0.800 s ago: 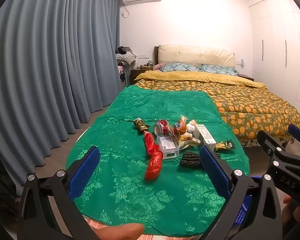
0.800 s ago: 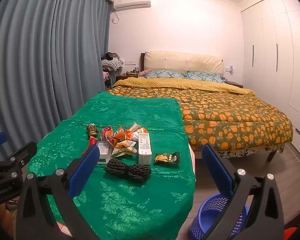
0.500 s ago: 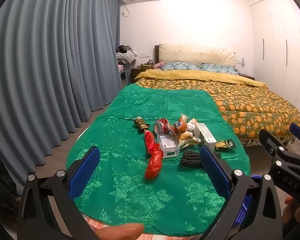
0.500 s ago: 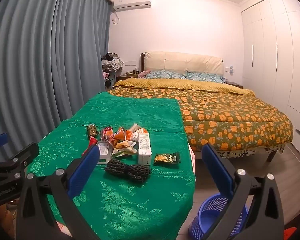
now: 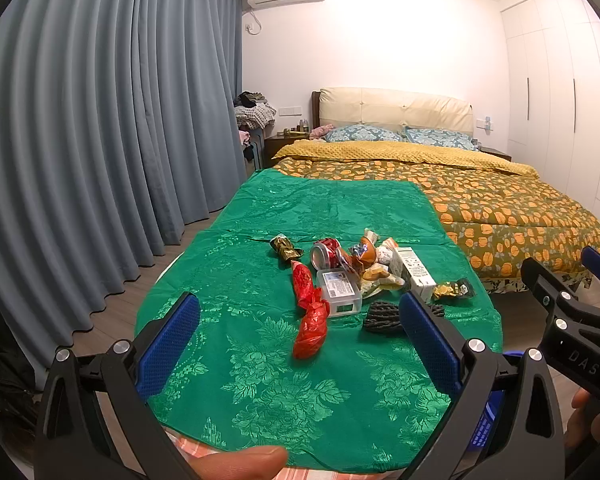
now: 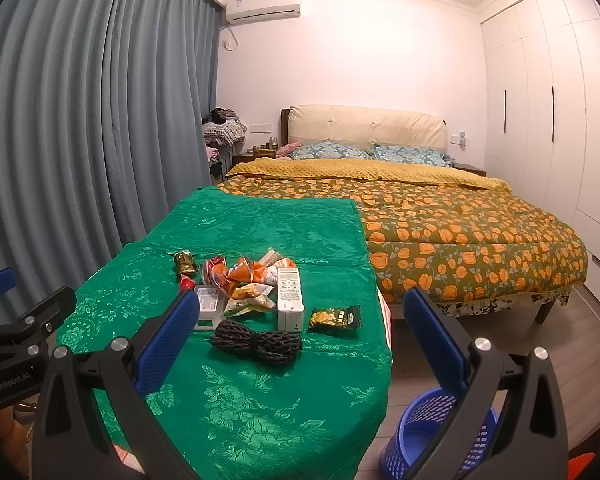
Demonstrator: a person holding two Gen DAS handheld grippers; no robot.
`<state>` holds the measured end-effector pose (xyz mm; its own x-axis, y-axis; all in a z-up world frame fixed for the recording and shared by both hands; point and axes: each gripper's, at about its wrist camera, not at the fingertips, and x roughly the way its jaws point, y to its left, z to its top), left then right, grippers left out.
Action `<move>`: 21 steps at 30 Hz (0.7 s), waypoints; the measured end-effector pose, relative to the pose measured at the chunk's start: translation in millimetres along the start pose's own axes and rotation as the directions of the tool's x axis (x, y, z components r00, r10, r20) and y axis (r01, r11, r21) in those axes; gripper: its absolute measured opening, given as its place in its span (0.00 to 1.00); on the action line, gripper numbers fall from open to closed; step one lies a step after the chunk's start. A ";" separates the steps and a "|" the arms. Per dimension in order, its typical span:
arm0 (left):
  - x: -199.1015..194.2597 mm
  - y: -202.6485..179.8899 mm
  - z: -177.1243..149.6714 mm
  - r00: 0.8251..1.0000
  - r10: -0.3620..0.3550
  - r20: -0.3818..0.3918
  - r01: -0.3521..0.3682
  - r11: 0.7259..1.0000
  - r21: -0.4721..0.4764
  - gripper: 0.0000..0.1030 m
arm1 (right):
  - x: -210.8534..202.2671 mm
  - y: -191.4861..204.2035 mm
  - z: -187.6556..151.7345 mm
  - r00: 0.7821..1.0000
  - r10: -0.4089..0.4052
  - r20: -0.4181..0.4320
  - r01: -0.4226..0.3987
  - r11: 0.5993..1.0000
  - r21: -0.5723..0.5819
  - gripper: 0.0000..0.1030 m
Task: Collect trash
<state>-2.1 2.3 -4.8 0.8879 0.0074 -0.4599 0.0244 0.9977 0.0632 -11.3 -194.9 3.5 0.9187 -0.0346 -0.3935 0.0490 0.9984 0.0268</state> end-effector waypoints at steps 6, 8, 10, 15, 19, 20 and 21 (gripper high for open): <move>0.1 0.5 -0.1 1.000 0.000 -0.001 0.000 1.000 0.000 0.96 | -0.4 -2.1 -0.1 1.000 0.006 0.001 -0.006 1.000 0.003 0.96; -0.3 -0.1 0.1 1.000 0.001 -0.001 -0.001 1.000 0.002 0.96 | -0.6 -2.2 -0.4 1.000 0.006 0.002 -0.006 1.000 0.003 0.96; 4.8 1.9 0.5 1.000 0.001 -0.006 -0.001 1.000 0.000 0.96 | -0.4 -1.8 -0.3 1.000 0.005 0.002 -0.005 1.000 0.004 0.96; 5.0 2.3 0.7 1.000 0.002 -0.006 -0.002 1.000 0.001 0.96 | -0.6 -2.0 -0.5 1.000 0.007 0.001 -0.007 1.000 0.003 0.96; 5.0 2.1 1.0 1.000 0.003 -0.006 -0.003 1.000 0.001 0.96 | -0.2 -2.4 -0.3 1.000 0.008 0.001 -0.008 1.000 0.003 0.96; 5.4 2.6 0.8 1.000 0.004 -0.006 -0.004 1.000 0.001 0.96 | -0.3 -2.7 -0.3 1.000 0.008 0.001 -0.008 1.000 0.004 0.96; 4.9 2.0 1.0 1.000 0.003 -0.006 -0.003 1.000 0.002 0.96 | -0.3 -2.5 -0.4 1.000 0.007 0.000 -0.007 1.000 0.005 0.96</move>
<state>2.7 4.3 -6.0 0.8851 0.0110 -0.4652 0.0224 0.9976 0.0662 -11.8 -197.4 3.3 0.9192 -0.0276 -0.3929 0.0444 0.9984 0.0338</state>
